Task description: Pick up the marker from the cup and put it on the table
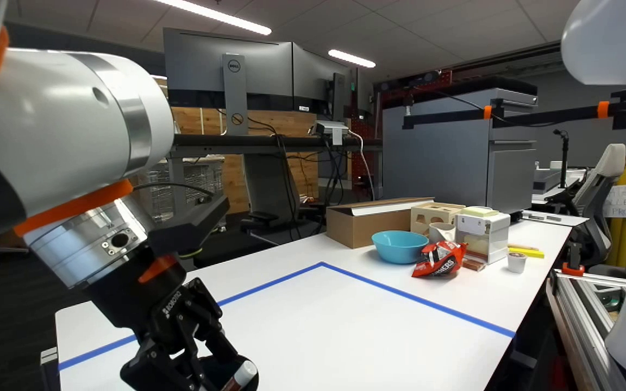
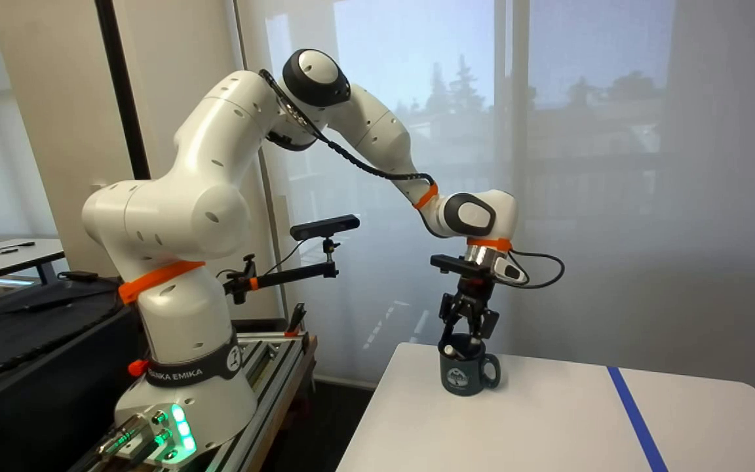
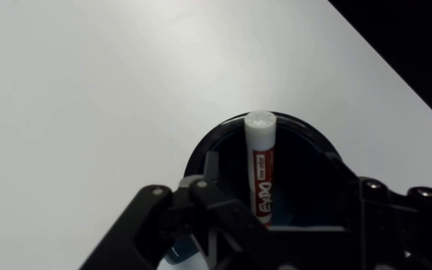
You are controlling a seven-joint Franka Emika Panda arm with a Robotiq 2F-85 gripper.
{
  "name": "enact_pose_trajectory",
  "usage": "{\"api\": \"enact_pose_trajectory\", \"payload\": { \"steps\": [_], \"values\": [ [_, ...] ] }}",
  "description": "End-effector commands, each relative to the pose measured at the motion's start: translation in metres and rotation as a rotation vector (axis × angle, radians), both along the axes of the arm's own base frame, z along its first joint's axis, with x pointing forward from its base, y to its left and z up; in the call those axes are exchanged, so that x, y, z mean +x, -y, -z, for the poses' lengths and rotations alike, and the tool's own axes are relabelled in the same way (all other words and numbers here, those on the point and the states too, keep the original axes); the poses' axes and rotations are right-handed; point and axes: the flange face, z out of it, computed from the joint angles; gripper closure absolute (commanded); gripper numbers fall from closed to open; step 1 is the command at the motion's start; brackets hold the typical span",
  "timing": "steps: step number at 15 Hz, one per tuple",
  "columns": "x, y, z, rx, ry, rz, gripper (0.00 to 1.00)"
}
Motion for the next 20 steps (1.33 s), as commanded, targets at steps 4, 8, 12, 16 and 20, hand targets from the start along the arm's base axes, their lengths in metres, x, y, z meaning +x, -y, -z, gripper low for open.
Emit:
{"api": "enact_pose_trajectory", "payload": {
  "steps": [4,8,12,16,20],
  "values": [
    [0.004,-0.007,0.012,-0.006,-0.021,-0.003,0.41],
    [0.003,-0.010,0.017,-0.010,-0.025,-0.011,0.42],
    [0.002,-0.011,0.021,-0.018,-0.028,-0.015,0.45],
    [0.004,-0.012,0.024,-0.022,-0.029,-0.015,0.51],
    [0.006,-0.014,0.024,-0.021,-0.030,-0.018,0.81]
  ]
}}
